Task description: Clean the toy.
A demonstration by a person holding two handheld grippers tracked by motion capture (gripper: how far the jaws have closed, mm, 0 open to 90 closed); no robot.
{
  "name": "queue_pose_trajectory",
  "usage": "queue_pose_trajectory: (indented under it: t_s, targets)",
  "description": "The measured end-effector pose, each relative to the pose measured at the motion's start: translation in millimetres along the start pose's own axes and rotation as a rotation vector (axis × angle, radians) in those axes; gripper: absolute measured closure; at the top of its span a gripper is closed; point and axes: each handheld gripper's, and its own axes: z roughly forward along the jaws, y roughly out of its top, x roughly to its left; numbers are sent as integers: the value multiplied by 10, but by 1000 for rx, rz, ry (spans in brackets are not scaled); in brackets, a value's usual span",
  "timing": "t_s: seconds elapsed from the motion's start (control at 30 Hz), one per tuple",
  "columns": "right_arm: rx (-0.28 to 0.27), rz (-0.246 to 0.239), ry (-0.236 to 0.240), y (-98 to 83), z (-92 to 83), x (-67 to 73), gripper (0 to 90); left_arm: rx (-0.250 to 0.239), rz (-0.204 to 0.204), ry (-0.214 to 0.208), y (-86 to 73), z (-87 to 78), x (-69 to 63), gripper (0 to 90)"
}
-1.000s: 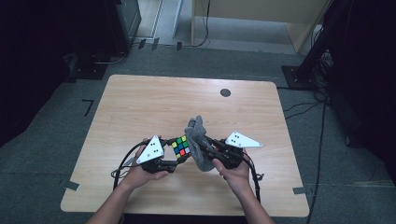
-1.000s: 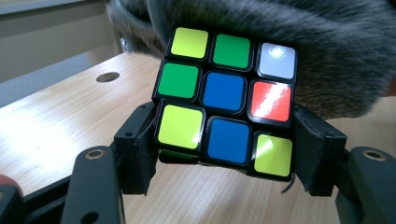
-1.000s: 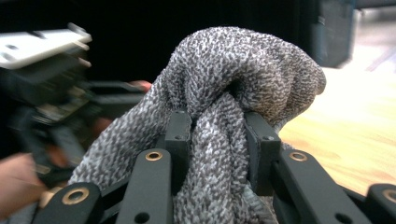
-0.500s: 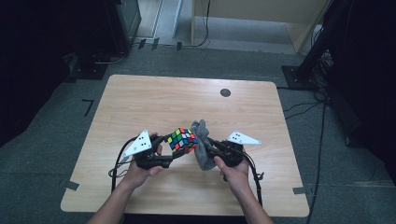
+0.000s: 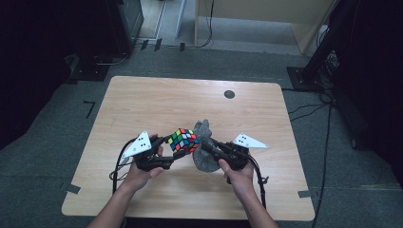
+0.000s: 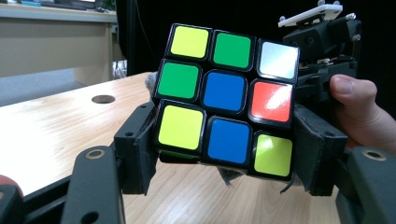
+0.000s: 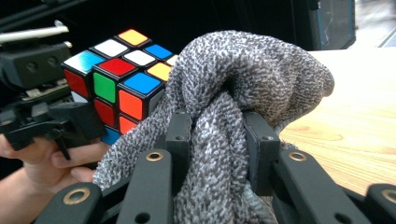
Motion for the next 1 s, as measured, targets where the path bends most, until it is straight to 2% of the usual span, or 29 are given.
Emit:
queue_pose_trajectory:
  t_s: [0.13,0.23,0.37,0.43,0.5,0.63,0.7,0.77,0.87,1.0]
  targets:
    - [64,-2,29,-110,108,33,689,12,2,2,-5,17,-9,340]
    - [118,0,43,-152,159,15,687,12,-3,18,1,2,11,340]
    - [121,-39,5,-122,130,-2,687,33,-10,64,1,-6,46,340]
    - [104,-79,-47,-77,75,-20,687,59,-9,97,-7,-6,76,339]
    - [92,-123,-129,-25,2,-51,687,94,-5,132,-14,3,105,340]
    - [83,-179,-289,50,-153,-165,687,182,17,197,-46,49,144,340]
    - [92,-188,-351,49,-204,-237,687,233,15,222,-77,89,167,340]
    - [105,-175,-390,27,-232,-318,687,281,14,256,-116,134,191,339]
    - [156,-196,-442,-27,-208,-381,686,361,9,310,-189,205,240,339]
    - [202,-182,-456,-106,-163,-445,685,427,-11,355,-263,266,301,338]
